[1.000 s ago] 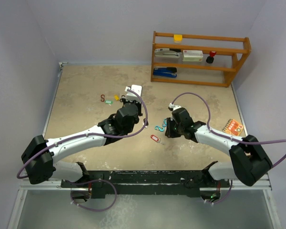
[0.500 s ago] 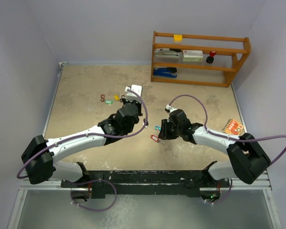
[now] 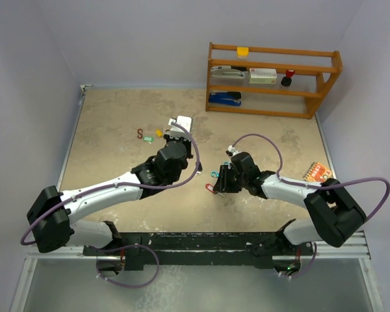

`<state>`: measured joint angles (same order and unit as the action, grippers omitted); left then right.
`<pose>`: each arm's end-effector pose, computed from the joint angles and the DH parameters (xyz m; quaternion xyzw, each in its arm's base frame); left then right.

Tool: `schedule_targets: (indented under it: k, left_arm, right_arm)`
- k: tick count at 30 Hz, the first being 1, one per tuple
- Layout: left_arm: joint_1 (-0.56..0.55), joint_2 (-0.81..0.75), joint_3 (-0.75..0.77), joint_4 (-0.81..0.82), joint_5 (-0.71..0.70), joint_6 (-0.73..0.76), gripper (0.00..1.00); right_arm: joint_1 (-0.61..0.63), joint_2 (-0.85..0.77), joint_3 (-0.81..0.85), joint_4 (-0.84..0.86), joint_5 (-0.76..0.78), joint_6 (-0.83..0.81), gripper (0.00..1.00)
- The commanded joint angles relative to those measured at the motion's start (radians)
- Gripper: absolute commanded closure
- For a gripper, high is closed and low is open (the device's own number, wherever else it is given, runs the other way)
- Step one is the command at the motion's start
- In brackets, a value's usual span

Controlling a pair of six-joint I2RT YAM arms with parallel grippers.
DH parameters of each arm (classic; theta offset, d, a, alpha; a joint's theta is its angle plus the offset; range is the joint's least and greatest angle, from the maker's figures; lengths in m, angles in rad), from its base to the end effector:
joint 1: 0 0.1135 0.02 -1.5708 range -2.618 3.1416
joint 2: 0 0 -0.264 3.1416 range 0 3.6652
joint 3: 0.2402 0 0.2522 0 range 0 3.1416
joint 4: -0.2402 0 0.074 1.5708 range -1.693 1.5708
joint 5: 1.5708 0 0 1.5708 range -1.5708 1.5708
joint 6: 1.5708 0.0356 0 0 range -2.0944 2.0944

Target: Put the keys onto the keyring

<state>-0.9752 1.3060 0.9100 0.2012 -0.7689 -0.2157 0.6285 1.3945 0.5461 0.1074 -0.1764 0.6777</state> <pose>0.1875 -0.2326 0.3099 0.0443 0.7534 -0.0903 0.6498 0.2076 0.1586 0.1557 -0.0131 0.9122 0.3080 0.2699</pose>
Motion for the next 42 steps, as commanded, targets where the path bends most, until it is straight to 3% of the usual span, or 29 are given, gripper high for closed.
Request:
schedule_targets:
  k: [1,12,24,31,42]
  left_arm:
    - [0.006,-0.039,-0.01,0.034,-0.019,0.022,1.0]
    - [0.006,-0.04,-0.015,0.033,-0.024,0.026,1.0]
    - [0.006,-0.038,-0.016,0.035,-0.024,0.026,1.0]
    - [0.006,-0.037,-0.015,0.036,-0.026,0.028,1.0]
    - [0.006,-0.029,-0.011,0.043,0.0,0.016,1.0]
  right_arm:
    - [0.003,0.008,-0.015,0.028,-0.014,0.03,0.61]
    - [0.002,0.032,-0.016,0.047,-0.017,0.042,0.65]
    - [0.003,0.025,-0.018,0.027,-0.009,0.039,0.84]
    - [0.004,0.018,-0.023,0.071,0.015,0.032,1.0]
    - [0.003,-0.201,-0.046,0.154,0.136,-0.11,1.0]
